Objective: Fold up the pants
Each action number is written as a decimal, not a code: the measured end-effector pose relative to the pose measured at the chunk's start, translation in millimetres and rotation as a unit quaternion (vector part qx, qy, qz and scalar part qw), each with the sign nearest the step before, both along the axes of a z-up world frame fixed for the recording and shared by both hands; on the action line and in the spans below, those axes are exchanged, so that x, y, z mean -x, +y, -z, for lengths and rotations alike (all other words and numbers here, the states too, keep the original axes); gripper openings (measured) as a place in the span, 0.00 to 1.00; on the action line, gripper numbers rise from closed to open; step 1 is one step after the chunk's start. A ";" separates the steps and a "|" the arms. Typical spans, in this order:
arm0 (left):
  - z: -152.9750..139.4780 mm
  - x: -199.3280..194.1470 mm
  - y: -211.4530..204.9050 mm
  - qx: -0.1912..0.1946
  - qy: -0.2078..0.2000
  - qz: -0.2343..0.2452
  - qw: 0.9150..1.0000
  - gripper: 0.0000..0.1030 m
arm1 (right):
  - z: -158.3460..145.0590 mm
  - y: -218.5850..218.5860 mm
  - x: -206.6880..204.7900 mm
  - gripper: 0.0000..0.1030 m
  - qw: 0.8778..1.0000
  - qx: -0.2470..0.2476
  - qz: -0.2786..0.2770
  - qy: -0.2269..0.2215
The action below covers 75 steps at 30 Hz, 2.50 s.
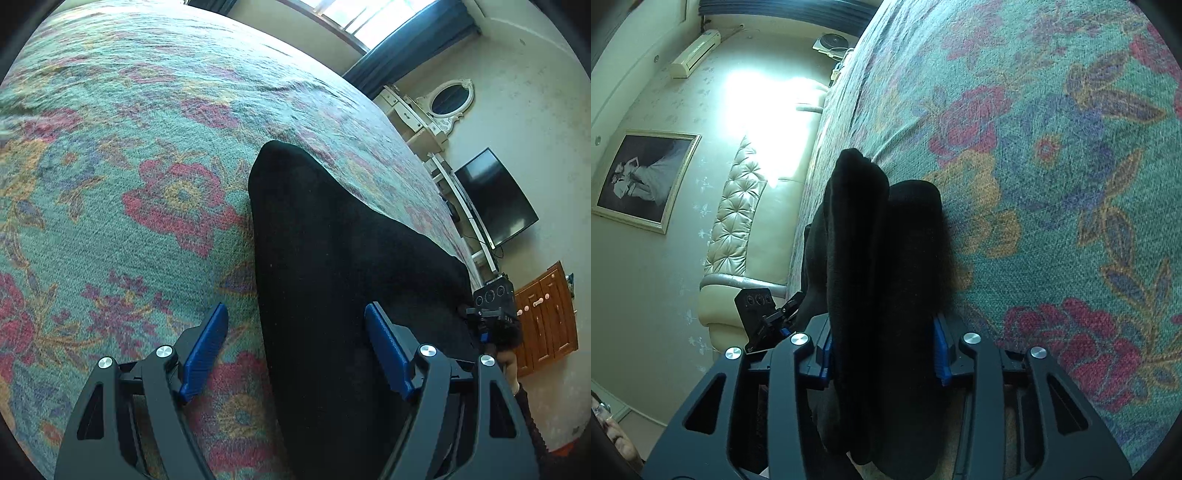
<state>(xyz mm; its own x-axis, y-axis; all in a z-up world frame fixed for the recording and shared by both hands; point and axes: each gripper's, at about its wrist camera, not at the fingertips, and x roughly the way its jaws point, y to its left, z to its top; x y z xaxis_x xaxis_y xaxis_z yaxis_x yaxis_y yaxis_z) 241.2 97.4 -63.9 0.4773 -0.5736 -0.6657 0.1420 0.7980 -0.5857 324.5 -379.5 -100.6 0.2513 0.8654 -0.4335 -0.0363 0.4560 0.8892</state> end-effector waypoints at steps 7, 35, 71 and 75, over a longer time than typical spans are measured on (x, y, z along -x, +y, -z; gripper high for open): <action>5.6 34.6 16.7 0.056 0.023 -0.010 0.998 0.73 | -0.3 -10.9 42.4 0.63 1.000 -0.011 -0.027 0.007; -3.4 62.4 -11.9 0.030 0.052 0.036 0.998 0.46 | 10.7 -3.1 73.0 0.35 0.999 -0.025 -0.020 0.009; -5.3 70.1 -12.4 0.009 0.044 0.026 0.999 0.42 | 4.7 -5.3 91.0 0.34 0.999 -0.028 -0.012 0.010; -5.5 69.6 -13.1 0.010 0.045 0.027 0.999 0.42 | 4.9 -5.8 91.5 0.34 0.999 -0.028 -0.012 0.010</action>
<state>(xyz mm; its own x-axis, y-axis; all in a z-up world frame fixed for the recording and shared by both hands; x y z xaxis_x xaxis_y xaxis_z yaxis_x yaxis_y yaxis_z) 171.7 84.3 -58.4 0.3848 -0.6106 -0.6921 0.1311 0.7785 -0.6139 233.1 -385.3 -105.5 0.2223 0.8940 -0.3890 -0.0276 0.4046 0.9141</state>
